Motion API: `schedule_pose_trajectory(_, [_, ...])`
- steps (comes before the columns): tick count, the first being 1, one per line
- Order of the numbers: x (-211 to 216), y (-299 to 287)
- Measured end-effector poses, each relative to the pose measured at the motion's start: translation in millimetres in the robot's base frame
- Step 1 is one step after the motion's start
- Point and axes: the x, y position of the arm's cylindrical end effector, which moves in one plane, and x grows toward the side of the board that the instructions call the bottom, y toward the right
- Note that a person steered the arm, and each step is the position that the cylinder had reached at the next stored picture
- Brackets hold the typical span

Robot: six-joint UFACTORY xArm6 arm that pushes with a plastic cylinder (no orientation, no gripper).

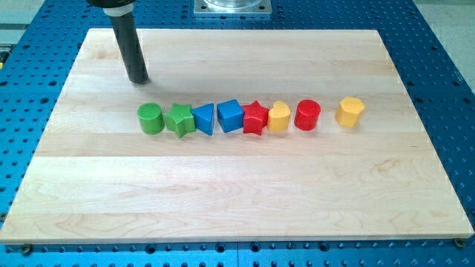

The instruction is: Move your arm to the right side of the board

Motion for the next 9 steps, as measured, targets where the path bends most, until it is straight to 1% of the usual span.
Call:
schedule_pose_trajectory(4, [-2,1])
schedule_pose_trajectory(5, [0,44])
schedule_pose_trajectory(6, [1,65])
schedule_pose_trajectory(9, [3,86])
